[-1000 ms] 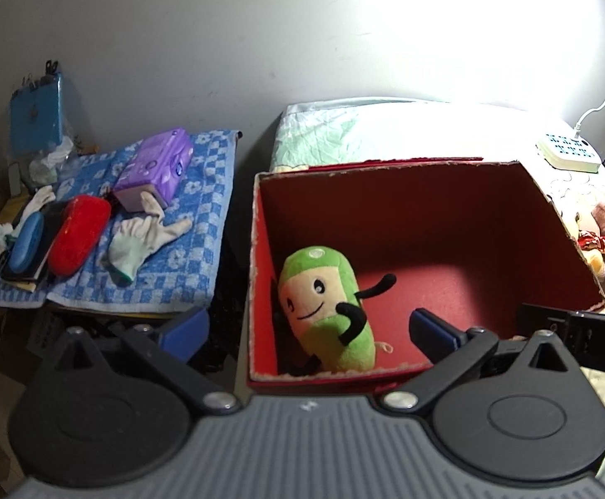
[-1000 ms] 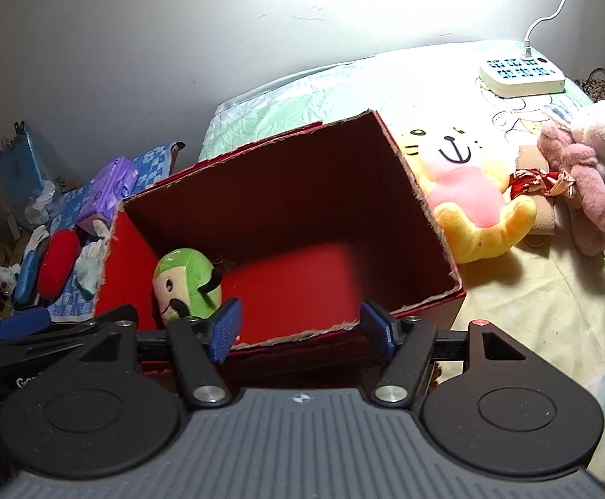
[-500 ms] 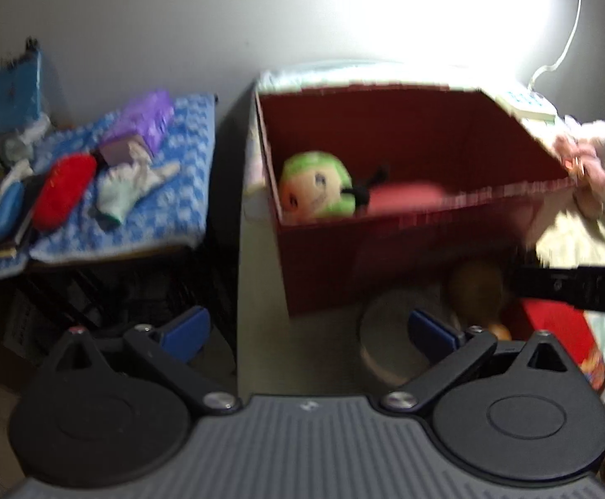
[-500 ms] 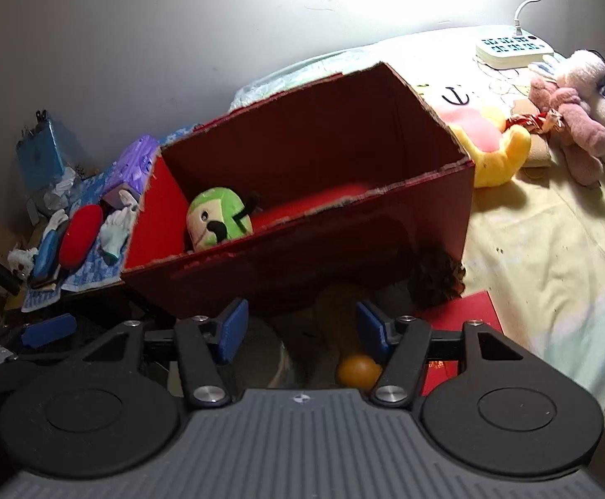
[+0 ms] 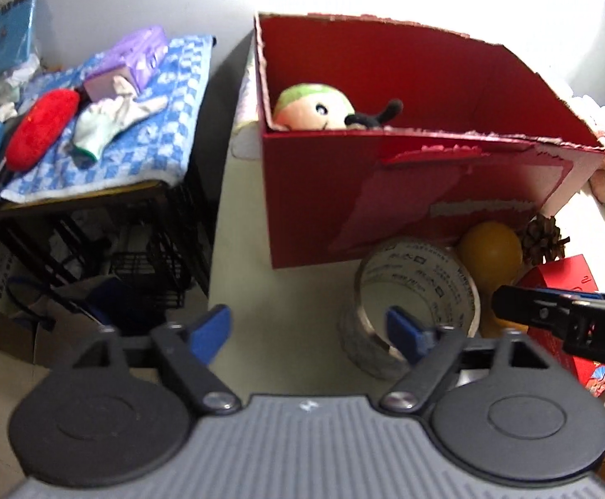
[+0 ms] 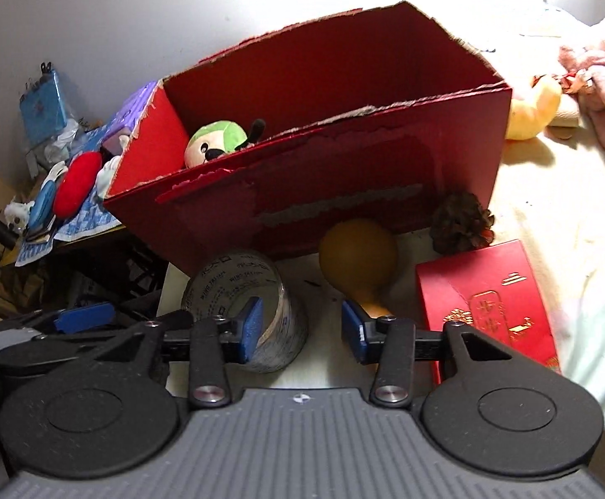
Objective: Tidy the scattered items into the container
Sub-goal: 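Move both tools toward the clear tape roll beside the box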
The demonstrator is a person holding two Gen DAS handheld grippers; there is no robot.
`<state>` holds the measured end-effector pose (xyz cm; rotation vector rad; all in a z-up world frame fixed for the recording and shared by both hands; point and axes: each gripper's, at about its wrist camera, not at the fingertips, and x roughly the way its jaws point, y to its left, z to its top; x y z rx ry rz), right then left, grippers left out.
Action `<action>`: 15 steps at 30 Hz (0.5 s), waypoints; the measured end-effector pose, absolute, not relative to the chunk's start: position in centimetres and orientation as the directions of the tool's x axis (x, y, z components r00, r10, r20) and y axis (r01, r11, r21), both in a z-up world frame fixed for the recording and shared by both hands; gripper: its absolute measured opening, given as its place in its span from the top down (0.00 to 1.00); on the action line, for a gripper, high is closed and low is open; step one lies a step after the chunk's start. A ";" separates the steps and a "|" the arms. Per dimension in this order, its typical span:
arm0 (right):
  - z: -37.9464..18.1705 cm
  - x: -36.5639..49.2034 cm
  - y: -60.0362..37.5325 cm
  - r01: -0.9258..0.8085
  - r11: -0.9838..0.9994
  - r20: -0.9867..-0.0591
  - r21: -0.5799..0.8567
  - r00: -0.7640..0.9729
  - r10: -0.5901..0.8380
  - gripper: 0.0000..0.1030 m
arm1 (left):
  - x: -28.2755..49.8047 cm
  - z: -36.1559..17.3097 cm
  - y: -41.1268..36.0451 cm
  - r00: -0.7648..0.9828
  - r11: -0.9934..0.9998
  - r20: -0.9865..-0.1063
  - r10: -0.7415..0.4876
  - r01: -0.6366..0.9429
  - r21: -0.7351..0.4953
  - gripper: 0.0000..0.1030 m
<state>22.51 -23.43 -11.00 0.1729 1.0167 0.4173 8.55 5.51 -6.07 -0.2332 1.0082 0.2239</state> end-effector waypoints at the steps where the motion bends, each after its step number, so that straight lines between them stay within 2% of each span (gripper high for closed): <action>1: -11.1 22.7 -23.3 -0.264 0.904 -0.786 0.337 0.449 0.424 0.59 | 8.8 -6.4 5.6 0.507 0.951 -0.860 0.067 -0.294 -0.099 0.30; 5: -11.8 23.5 -22.9 -0.298 0.890 -0.784 0.346 0.429 0.449 0.60 | 9.7 -7.1 5.7 0.487 0.945 -0.873 0.033 -0.300 -0.132 0.39; 10: -12.5 24.3 -22.2 -0.336 0.868 -0.790 0.365 0.382 0.480 0.65 | 10.5 -7.6 5.3 0.468 0.949 -0.883 0.039 -0.293 -0.114 0.48; 15: -12.8 25.1 -21.4 -0.366 0.866 -0.811 0.340 0.352 0.467 0.69 | 11.2 -8.1 5.2 0.442 0.951 -0.895 0.055 -0.298 -0.088 0.45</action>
